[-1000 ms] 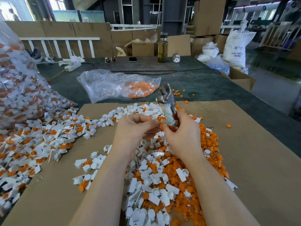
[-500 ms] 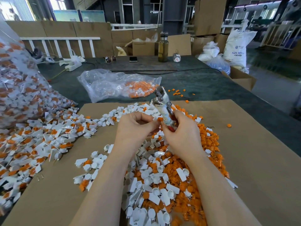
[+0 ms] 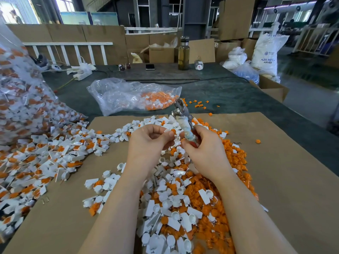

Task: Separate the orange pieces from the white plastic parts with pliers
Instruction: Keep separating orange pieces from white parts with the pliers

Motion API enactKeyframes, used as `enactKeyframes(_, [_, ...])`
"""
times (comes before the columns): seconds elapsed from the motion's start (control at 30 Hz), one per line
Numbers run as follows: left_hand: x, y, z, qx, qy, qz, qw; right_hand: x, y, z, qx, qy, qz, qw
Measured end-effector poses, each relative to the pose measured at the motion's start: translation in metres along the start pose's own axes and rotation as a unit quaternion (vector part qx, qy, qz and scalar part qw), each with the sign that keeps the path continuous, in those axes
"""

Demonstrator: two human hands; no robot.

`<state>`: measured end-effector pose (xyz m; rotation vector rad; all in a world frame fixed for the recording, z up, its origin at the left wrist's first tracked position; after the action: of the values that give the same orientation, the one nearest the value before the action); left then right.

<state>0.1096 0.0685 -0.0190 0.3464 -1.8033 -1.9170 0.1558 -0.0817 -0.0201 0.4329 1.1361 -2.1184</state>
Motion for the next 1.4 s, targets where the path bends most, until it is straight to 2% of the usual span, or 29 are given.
enactKeyframes(0.17, [-0.002, 0.001, 0.004, 0.066, -0.015, -0.012, 0.998, 0.001, 0.0, 0.003, -0.034, -0.042, -0.012, 0.998])
enactKeyframes(0.53, [-0.005, 0.005, 0.015, 0.107, -0.02, -0.069, 0.992, 0.004, -0.007, -0.001, -0.076, -0.158, 0.003, 0.984])
enactKeyframes(1.03, [-0.004, 0.008, 0.016, 0.102, -0.036, -0.095, 0.99, 0.006, -0.003, -0.007, -0.059, -0.175, 0.005, 0.983])
enactKeyframes(1.4, [-0.003, 0.009, 0.014, 0.112, -0.039, -0.085, 0.989, 0.006, -0.001, -0.009, -0.047, -0.174, 0.008, 0.984])
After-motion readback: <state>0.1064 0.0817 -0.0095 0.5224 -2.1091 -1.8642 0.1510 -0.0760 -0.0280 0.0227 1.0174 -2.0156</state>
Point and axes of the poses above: each hand's wrist, its own x-axis away from the middle knuckle, its own z-axis out of the back of the hand, y = z × x, the point moved 4 cm from there along -x, towards the middle knuckle, and after that the axes turned 14 degrees about z, right-handed, at the moved point
